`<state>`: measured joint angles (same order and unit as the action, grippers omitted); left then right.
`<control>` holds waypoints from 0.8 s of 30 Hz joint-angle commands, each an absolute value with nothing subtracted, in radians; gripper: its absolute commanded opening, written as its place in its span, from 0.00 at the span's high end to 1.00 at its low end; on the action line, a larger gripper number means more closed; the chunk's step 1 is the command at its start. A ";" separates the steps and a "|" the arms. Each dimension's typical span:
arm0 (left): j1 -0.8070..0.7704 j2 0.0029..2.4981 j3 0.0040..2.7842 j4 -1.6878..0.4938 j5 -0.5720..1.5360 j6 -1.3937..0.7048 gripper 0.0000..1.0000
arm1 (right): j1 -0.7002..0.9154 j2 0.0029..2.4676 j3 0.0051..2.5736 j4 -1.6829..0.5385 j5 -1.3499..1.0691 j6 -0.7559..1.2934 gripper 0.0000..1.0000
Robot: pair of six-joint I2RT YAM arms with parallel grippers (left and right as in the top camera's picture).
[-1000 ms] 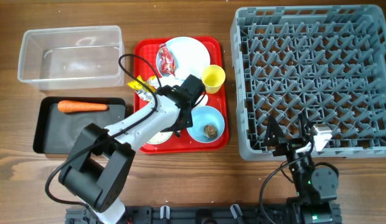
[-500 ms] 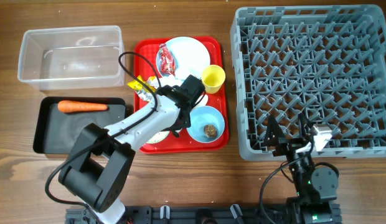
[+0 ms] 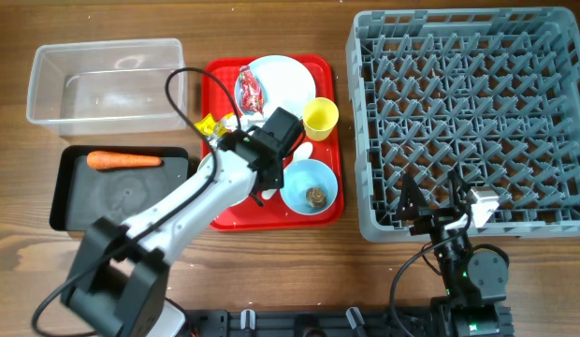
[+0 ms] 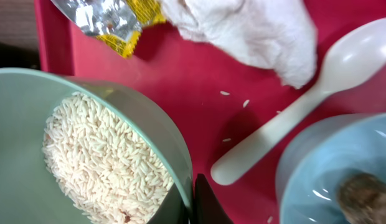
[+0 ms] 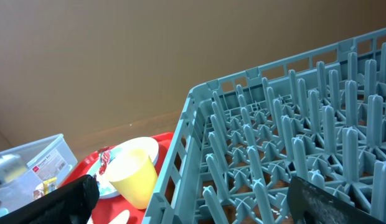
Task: Sort waste into correct bins and load items into the dishwasher rack
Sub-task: 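Lift the rice bowl with the left gripper toward the black tray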
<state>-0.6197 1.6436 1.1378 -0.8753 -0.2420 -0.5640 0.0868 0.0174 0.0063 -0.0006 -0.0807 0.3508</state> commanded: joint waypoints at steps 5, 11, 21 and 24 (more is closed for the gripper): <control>-0.517 1.449 1.133 -0.912 -0.262 -0.501 0.96 | 0.093 0.010 0.005 0.002 -0.067 0.344 0.00; -0.285 1.329 1.133 -0.940 -0.171 -0.420 0.96 | 0.093 0.010 0.005 0.002 -0.067 0.344 0.00; 0.205 1.305 1.133 -0.931 0.093 -0.248 0.96 | 0.093 0.010 0.005 0.002 -0.068 0.344 0.00; 0.345 1.305 1.133 -0.921 0.212 -0.228 0.96 | 0.093 0.010 0.005 0.002 -0.067 0.344 0.00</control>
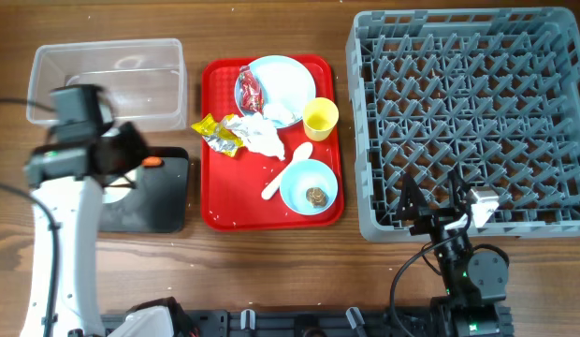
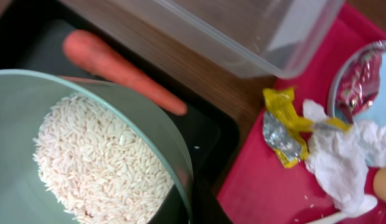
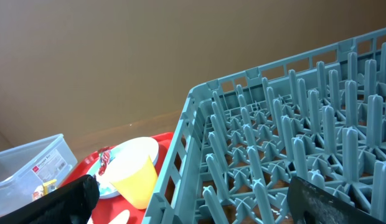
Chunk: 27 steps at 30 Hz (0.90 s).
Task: Sort waste into correct bins and load items into the dishwasher rack
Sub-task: 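Lift the rice bowl with the left gripper toward the black tray, then tilt the green bowl with the left gripper, pouring rice onto the black tray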
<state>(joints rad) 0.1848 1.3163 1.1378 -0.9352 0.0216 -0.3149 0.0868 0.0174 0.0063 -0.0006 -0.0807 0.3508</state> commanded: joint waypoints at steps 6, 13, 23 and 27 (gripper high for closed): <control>0.561 1.305 1.131 -0.905 0.445 -0.135 0.96 | 0.093 0.010 0.005 0.002 -0.067 0.344 0.00; 0.660 1.305 1.066 -0.844 0.543 -0.104 0.96 | 0.093 0.010 0.005 0.002 -0.067 0.344 0.00; 0.673 1.305 0.850 -0.572 0.596 -0.116 0.96 | 0.093 0.010 0.005 0.002 -0.067 0.343 0.00; 0.695 1.305 0.835 -0.554 0.630 -0.116 0.96 | 0.093 0.010 0.005 0.002 -0.067 0.343 0.00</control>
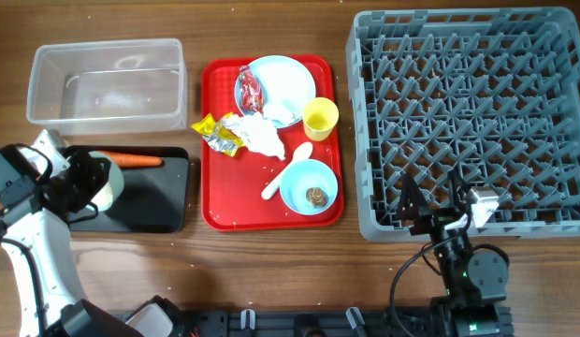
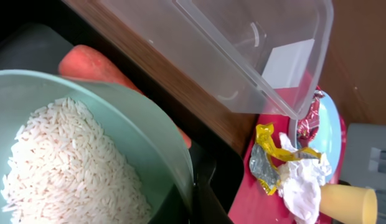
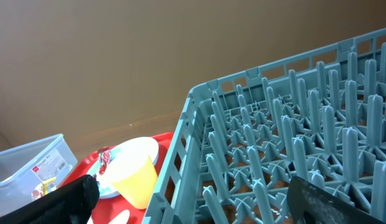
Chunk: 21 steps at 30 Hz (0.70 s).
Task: Sort waste into correct bins and load items into the dishwasher rack
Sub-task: 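Tilt the green bowl with the left gripper, pouring rice onto the black tray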
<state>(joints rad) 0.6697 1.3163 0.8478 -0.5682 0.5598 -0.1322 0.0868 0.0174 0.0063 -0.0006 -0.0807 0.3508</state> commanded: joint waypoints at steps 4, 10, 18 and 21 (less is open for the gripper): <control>0.759 1.305 0.835 -0.556 0.781 -0.103 0.96 | 0.093 0.010 0.005 0.002 -0.067 0.344 0.00; 0.875 1.305 0.823 -0.579 1.007 -0.002 0.96 | 0.093 0.010 0.005 0.002 -0.067 0.344 0.01; 1.001 1.305 0.659 -0.403 1.087 0.022 0.96 | 0.093 0.010 0.005 0.002 -0.067 0.343 0.00; 1.034 1.305 0.599 -0.317 1.084 0.007 0.96 | 0.093 0.010 0.005 0.002 -0.067 0.344 0.00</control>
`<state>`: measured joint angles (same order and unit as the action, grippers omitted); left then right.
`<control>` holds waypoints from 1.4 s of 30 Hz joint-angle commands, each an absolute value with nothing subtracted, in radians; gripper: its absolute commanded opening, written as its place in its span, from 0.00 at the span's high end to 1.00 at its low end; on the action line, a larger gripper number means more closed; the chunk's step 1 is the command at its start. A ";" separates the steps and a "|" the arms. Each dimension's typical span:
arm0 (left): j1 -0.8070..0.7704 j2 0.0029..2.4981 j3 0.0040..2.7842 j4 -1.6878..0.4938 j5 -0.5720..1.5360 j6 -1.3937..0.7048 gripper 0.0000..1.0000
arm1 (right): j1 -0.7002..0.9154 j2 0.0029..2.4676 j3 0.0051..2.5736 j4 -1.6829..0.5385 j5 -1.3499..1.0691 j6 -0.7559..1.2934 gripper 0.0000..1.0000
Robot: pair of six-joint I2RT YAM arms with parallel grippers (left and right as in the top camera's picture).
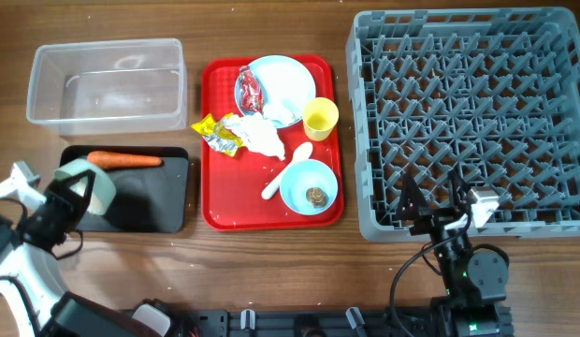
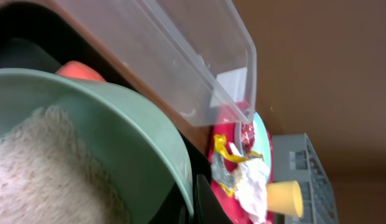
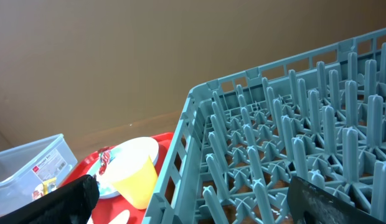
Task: Sort waste into correct bins and load items into the dishwasher rack
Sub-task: 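Tilt the green bowl with the left gripper, pouring rice onto the black tray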
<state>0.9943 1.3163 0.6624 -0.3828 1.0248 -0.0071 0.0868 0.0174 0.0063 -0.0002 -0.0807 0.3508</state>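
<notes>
My left gripper (image 2: pixel 192 194) is shut on the rim of a green bowl (image 2: pixel 99 124) of white rice (image 2: pixel 37 168). The bowl (image 1: pixel 87 184) is tipped steeply on its side over the left end of the black tray (image 1: pixel 145 206). An orange carrot (image 1: pixel 124 159) lies along the tray's far edge. My right gripper (image 1: pixel 438 208) stands open at the front edge of the grey-blue dishwasher rack (image 1: pixel 468 112), its fingers (image 3: pixel 62 198) wide apart with nothing between them.
A clear plastic bin (image 1: pixel 33 89) sits behind the black tray. The red tray (image 1: pixel 215 197) holds a pale blue plate (image 1: pixel 290 75), red wrapper (image 1: pixel 250 91), yellow wrapper (image 1: pixel 211 131), crumpled tissue (image 1: pixel 260 138), yellow cup (image 1: pixel 320 118), white spoon (image 1: pixel 285 175) and blue bowl (image 1: pixel 309 184) with a brown scrap.
My left gripper has moved a little left and toward the table's front, and the rice bowl is tipped much more steeply over the black tray. The right arm is unchanged.
My left gripper was shut on the rice bowl's rim on the red tray. Then it held the bowl by the clear bin, above the black tray's left end. Then the bowl sat lower over that tray, slightly tilted, and now it is tipped on its side there.
</notes>
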 commanded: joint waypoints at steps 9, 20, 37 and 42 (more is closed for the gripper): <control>1.047 1.305 0.581 -0.249 1.156 -0.003 0.96 | 0.093 0.010 0.005 0.002 -0.067 0.343 0.00; 1.047 1.322 0.580 -0.235 1.361 0.125 0.96 | 0.093 0.010 0.005 0.002 -0.067 0.343 0.00; 1.048 1.480 0.580 -0.163 1.573 0.209 0.96 | 0.093 0.010 0.005 0.002 -0.067 0.343 0.00; 1.057 1.481 0.580 -0.154 1.571 0.199 0.96 | 0.093 0.010 0.005 0.002 -0.067 0.344 0.00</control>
